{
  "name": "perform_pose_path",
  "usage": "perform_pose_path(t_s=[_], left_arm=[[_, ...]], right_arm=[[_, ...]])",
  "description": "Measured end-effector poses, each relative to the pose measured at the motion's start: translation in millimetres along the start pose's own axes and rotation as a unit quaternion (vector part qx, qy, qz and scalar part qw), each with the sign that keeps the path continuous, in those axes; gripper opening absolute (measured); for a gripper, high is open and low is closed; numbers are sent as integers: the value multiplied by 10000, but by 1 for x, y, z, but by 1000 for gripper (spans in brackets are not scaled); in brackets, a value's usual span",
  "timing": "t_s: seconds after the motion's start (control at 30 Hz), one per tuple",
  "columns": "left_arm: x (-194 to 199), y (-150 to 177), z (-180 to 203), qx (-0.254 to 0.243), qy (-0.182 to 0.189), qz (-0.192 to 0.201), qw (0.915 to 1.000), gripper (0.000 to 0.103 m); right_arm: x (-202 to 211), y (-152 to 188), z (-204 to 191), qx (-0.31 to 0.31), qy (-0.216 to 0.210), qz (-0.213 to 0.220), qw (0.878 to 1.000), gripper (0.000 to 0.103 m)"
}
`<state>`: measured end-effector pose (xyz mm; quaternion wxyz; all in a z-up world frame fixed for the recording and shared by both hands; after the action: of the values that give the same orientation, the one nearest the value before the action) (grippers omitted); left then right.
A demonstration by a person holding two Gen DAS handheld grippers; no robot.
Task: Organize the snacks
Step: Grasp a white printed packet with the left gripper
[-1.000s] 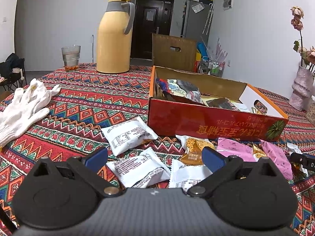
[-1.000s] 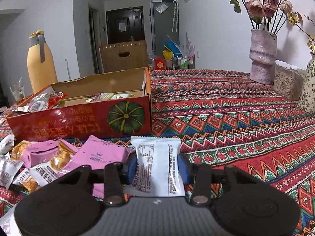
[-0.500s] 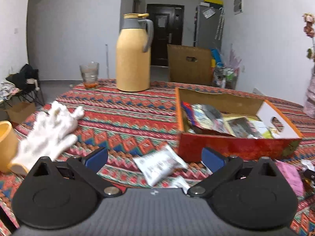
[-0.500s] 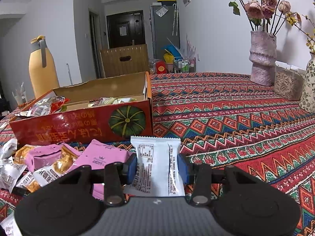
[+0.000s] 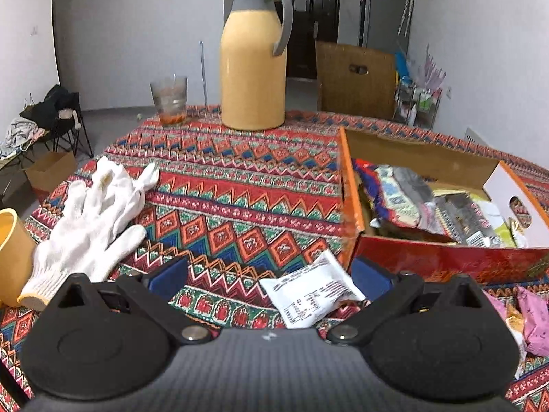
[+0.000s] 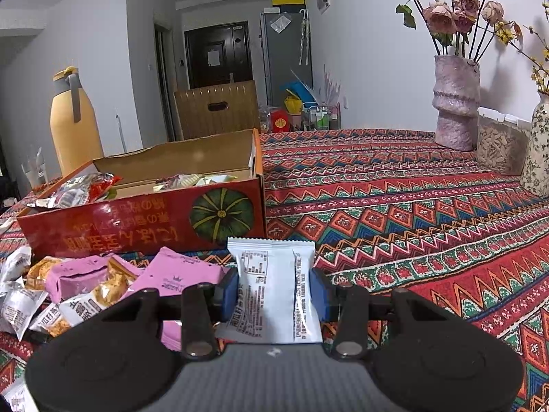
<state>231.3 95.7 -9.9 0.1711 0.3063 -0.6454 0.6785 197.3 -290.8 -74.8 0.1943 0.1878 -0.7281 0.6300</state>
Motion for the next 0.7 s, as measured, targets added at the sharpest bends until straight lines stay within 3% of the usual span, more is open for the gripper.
perform_pose_path(t_s=[0.33, 0.7], left_arm=[[-31, 6, 3, -127, 61, -531, 9985, 103], [-64, 17, 28, -960, 149, -778, 9922, 103]], right_arm=[[2, 0, 1, -40, -13, 73, 10000, 43], [2, -1, 1, -42, -14, 72, 10000, 43]])
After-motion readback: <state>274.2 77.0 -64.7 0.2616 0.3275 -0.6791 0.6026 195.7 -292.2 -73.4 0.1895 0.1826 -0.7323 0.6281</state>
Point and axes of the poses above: each gripper's, at about its wrist camera, not at the fingertips, and x roughly against the way its jaws point, z to its right, y to its underside, the point moved 4 cm from there along -x, roughly the way its jaws point, and after that the axes turned 2 degrees about -x, right-handed, at the moved point
